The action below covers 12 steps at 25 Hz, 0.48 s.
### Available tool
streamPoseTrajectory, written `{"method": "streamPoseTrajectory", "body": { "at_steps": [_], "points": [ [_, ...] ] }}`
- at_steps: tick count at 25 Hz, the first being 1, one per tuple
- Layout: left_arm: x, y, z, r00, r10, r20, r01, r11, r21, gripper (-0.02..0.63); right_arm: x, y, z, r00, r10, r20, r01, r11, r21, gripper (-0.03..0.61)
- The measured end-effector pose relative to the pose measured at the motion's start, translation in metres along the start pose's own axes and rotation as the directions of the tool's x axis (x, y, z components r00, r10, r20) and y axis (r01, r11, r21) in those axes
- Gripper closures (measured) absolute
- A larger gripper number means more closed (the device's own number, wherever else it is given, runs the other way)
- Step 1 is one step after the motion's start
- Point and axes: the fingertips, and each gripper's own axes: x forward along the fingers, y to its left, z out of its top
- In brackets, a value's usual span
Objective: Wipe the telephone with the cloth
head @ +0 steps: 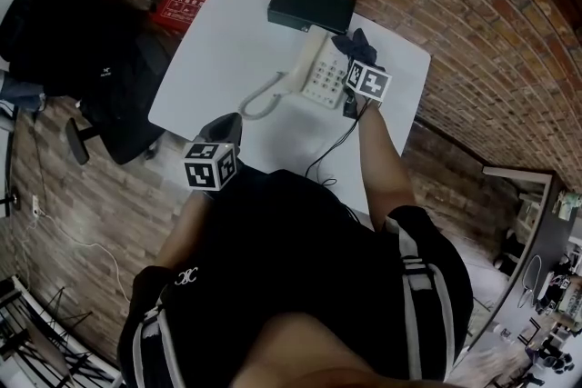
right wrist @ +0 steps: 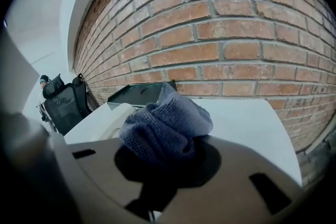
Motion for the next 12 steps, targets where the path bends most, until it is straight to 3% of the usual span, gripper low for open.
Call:
{"method": "streamPoseTrajectory", "body": {
  "at_steps": [2, 5, 12],
  "points": [
    [0.000, -0.001, -0.001, 1.000, -0.001, 0.001, 0.001, 1.000, 0.002, 0.621, -0.011, 0.004, 0.003, 1.000, -0.001, 0.030, 0.001, 1.000, -0.029, 0.526],
    [-0.002, 0.001, 0.000, 1.000, -0.004, 0.007, 0.004, 1.000, -0.002, 0.621, -0.044, 0.015, 0.013, 0.986, 0.020, 0.164, -0.010, 0.998, -0.059, 0.530],
    [-0.011, 0.008, 0.021, 0.997, -0.008, 0.078, 0.008, 1.000, -0.005, 0.621, -0.155, 0.041, 0.025, 0.913, 0.048, 0.404, -0.003, 0.994, -0.111, 0.531]
  ]
}}
